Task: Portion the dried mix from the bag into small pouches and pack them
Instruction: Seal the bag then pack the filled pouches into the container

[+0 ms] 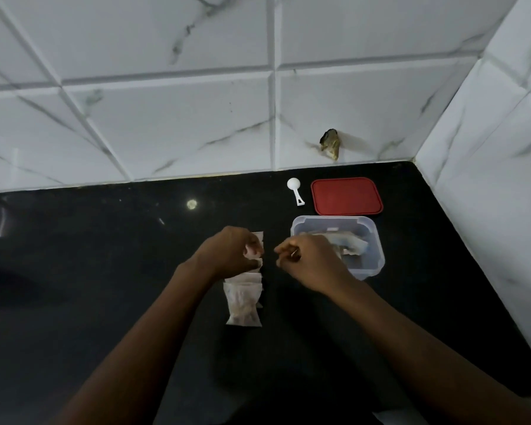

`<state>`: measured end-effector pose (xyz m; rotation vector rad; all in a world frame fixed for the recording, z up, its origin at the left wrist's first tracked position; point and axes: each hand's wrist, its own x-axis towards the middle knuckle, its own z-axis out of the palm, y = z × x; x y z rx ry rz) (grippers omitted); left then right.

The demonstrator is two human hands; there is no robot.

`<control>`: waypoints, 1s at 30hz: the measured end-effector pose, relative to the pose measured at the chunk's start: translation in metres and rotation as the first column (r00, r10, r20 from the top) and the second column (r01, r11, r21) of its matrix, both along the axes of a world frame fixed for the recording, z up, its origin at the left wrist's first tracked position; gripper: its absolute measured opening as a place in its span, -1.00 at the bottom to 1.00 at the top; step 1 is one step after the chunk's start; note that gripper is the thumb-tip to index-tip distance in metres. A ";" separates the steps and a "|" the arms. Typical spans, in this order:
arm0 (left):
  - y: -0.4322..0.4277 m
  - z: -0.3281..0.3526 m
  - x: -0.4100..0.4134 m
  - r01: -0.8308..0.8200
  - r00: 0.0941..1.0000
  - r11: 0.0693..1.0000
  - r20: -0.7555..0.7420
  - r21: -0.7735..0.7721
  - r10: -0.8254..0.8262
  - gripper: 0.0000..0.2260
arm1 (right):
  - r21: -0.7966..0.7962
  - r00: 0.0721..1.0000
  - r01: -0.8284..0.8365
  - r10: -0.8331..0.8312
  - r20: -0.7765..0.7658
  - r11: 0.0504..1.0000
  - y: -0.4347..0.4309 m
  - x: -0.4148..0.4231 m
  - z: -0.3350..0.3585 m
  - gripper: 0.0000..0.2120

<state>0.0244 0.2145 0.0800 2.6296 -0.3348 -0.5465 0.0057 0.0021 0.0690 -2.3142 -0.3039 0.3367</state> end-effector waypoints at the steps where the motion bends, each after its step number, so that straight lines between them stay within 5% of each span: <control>1: 0.008 -0.002 -0.004 0.005 1.000 0.999 -0.020 0.033 -0.005 -0.81 | -0.016 0.999 -0.034 0.033 -0.034 0.999 0.011 -0.004 -0.003 -0.75; 12: 0.041 -0.032 -0.041 0.042 0.998 0.992 -0.055 0.115 -0.036 -0.78 | -0.267 0.997 -0.067 0.072 0.010 0.961 0.060 -0.036 -0.037 -0.74; 23: 0.053 -0.040 -0.045 -0.002 0.996 0.974 -0.088 -0.225 -0.018 -0.99 | -0.103 0.991 -0.082 0.070 -0.112 0.991 0.045 -0.036 -0.032 -0.97; 30: 0.024 -0.007 -0.022 0.115 0.991 0.915 0.107 -0.387 -0.080 -0.96 | -0.092 0.997 -0.060 0.064 0.040 0.994 0.011 -0.022 0.011 -0.92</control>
